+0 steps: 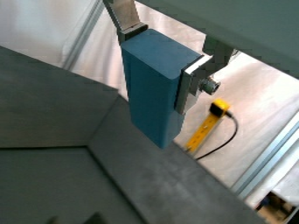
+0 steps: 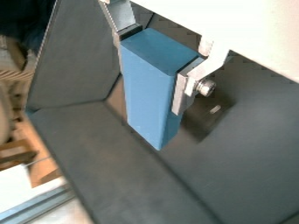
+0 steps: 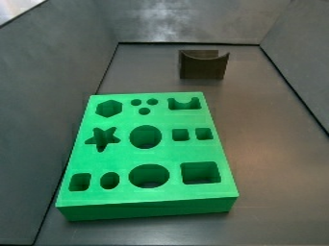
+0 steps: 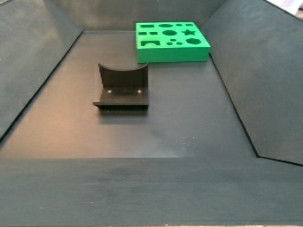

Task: Pick up the rectangle object. Move up. Place the rectangle object on the fixture. Regrasp the rectangle object. Move to above the board. Insert the rectangle object.
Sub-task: Move to above the board.

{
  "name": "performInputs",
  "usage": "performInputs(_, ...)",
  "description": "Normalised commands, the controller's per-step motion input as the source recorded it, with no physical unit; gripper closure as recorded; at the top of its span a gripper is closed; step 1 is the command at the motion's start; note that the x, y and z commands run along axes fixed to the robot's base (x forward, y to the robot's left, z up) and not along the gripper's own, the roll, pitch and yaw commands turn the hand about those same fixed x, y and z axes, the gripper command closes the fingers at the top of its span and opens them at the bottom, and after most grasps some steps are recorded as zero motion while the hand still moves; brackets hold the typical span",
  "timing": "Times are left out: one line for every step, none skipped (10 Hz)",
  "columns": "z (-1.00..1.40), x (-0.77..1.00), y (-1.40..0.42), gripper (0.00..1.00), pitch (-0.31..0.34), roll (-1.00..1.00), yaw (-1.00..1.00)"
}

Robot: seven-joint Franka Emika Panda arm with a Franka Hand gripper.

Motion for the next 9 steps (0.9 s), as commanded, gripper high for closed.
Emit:
performInputs(0.19,-0.49,-1.0,1.0,-0.008,-1.0,-0.11)
performInputs(0.2,-0.51,-1.0,1.0,-0.009,-1.0,-0.11)
performInputs(0.21,-0.52,-1.0,1.0,-0.007,-1.0,-0.12)
performInputs(0.21,-0.54,-1.0,1.0,-0.005,-1.0,-0.12)
performInputs(0.22,-0.57,-1.0,1.0,-0.004,-1.0,-0.12)
performInputs(0.22,-0.6,-0.95,1.0,-0.006,-1.0,-0.11)
performInputs(0.16,-0.46,-0.65,1.0,-0.009,-1.0,-0.11)
performInputs(0.1,-0.31,-0.36,1.0,-0.017,-1.0,-0.11)
performInputs(0.05,-0.21,-0.17,1.0,-0.021,-1.0,-0.1)
